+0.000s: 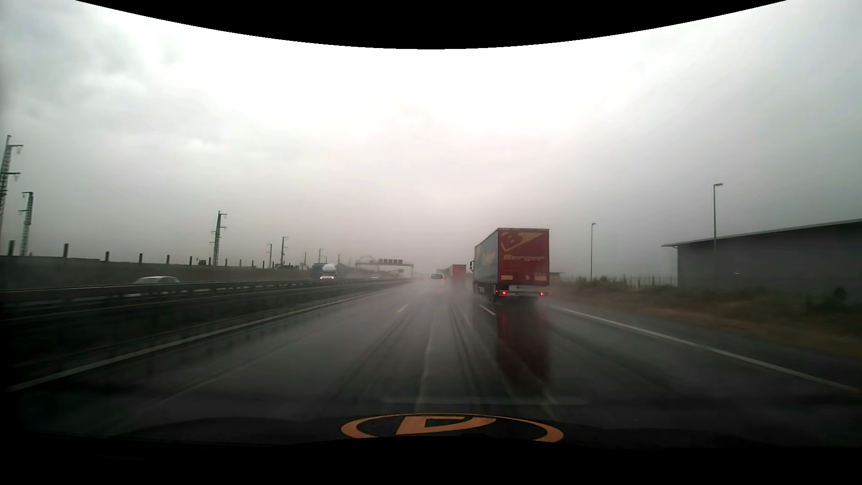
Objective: Follow the waypoints while adhering to traffic rules and regulations
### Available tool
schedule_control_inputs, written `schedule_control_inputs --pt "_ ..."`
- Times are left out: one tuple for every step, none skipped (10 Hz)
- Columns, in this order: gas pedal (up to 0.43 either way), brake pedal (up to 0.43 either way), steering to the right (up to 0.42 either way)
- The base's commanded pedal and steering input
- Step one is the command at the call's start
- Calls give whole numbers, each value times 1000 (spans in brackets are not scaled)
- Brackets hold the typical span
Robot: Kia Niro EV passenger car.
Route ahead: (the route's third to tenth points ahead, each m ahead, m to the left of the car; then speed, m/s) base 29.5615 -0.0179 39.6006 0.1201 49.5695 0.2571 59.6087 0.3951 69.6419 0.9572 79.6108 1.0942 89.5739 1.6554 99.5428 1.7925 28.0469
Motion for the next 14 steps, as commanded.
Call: schedule_control_inputs --pt "138 0 -1" --pt "138 0 -1" --pt "138 0 -1" --pt "130 0 -2" --pt "130 0 -2" --pt "118 0 -2" --pt "118 0 -2" --pt "118 0 -2" --pt "118 0 -3" --pt "118 0 -3" --pt "118 0 -3" --pt "118 0 -2" --pt "118 0 -2" --pt "118 0 -2"
